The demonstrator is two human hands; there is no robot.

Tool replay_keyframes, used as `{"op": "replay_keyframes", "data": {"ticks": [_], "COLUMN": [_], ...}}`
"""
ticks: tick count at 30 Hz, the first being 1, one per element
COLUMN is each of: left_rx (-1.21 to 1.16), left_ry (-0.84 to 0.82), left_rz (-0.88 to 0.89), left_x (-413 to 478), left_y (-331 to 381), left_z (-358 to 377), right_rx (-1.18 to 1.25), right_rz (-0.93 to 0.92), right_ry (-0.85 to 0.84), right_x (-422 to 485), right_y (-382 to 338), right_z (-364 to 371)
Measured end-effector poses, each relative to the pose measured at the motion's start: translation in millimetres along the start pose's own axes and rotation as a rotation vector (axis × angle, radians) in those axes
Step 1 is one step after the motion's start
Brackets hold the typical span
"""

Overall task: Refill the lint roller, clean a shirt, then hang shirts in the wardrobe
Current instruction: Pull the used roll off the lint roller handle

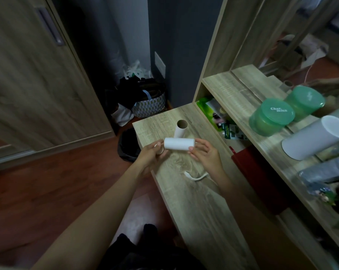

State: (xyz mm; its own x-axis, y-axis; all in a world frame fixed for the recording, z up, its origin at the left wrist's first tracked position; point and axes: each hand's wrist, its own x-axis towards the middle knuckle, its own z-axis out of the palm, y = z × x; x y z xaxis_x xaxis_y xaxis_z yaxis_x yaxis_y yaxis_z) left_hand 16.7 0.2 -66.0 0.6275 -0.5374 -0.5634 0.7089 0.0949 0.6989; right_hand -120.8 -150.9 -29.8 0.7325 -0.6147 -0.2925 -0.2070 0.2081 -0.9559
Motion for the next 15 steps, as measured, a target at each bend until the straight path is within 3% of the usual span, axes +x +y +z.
{"op": "replay_keyframes", "data": {"ticks": [2,5,9,15], "left_rx": [-0.068,0.103,0.482,0.87], "left_ry": [0.033,0.073,0.042,0.039], "left_rz": [-0.065,-0.062,0.139,0.364], "left_x": [-1,1,6,12], "left_y": [-3,-11,-20,-18], "left_z": [0,-1,-2,-7], "right_rx": [0.05,0.101,0.127,0.163], "right_rz": [0.017,0.032,0.045,0.062], "right_ry": [0.02,0.041,0.059,0.078], "right_x": [-1,-4,-6,-4], "right_y": [0,1,2,3], "right_z": [-5,-10,-15,-21]}}
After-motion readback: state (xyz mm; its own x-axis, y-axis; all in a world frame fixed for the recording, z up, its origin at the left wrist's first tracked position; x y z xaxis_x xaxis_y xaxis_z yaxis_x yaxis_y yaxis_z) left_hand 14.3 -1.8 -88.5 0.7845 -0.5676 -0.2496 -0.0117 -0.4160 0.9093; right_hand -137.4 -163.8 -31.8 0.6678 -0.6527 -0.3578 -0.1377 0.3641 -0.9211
